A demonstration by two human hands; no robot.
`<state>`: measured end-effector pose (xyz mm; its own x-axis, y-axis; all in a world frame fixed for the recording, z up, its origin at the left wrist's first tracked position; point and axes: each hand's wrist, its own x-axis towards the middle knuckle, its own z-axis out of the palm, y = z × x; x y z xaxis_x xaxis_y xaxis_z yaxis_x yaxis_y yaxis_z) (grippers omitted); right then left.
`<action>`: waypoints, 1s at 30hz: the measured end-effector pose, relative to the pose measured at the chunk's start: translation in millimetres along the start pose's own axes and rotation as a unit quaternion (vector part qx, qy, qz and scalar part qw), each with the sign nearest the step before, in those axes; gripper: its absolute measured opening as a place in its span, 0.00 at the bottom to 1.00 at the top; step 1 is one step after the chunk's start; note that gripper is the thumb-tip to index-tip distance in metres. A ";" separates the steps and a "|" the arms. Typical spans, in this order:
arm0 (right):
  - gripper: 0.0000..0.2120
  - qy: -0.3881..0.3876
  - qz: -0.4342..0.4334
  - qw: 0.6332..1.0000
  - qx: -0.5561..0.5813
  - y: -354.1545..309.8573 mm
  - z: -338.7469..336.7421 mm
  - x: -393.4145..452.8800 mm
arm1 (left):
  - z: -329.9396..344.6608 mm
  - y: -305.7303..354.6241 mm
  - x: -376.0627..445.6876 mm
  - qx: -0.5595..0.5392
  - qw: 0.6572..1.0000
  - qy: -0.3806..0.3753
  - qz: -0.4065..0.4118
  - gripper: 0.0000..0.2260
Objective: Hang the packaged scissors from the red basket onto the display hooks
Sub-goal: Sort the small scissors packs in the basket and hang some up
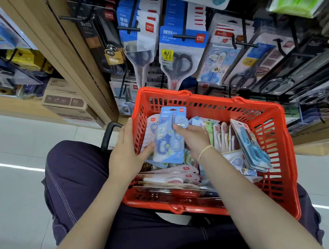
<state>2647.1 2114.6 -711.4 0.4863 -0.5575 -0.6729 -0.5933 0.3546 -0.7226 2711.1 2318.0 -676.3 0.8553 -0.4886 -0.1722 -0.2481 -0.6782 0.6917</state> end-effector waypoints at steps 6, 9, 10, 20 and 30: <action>0.06 0.041 -0.045 0.984 -0.167 10.9 22.4 4.5 | -0.4 -1.2 -0.5 -0.012 1.000 0.008 0.011 0.41; 0.26 0.062 -0.023 0.982 -0.175 11.4 25.7 -0.6 | -0.3 -1.1 0.0 -0.009 1.000 0.008 0.011 0.42; 0.35 0.061 -0.013 0.985 -0.158 11.2 27.1 -0.1 | 0.1 -1.0 -0.2 -0.007 1.000 0.008 0.009 0.42; 0.52 -0.074 0.059 0.995 0.006 19.6 55.8 -9.7 | 1.3 1.1 -0.9 -0.023 1.000 0.007 0.013 0.42; 0.21 -0.176 -0.007 0.984 0.016 0.7 19.1 -31.4 | -4.4 5.6 -1.3 -0.026 1.000 -0.001 0.011 0.42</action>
<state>2643.7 2146.7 -693.8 0.6900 -0.2692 -0.6719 -0.5677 0.3746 -0.7331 2710.6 2317.2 -669.0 0.8491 -0.5044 -0.1570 -0.2433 -0.6372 0.7313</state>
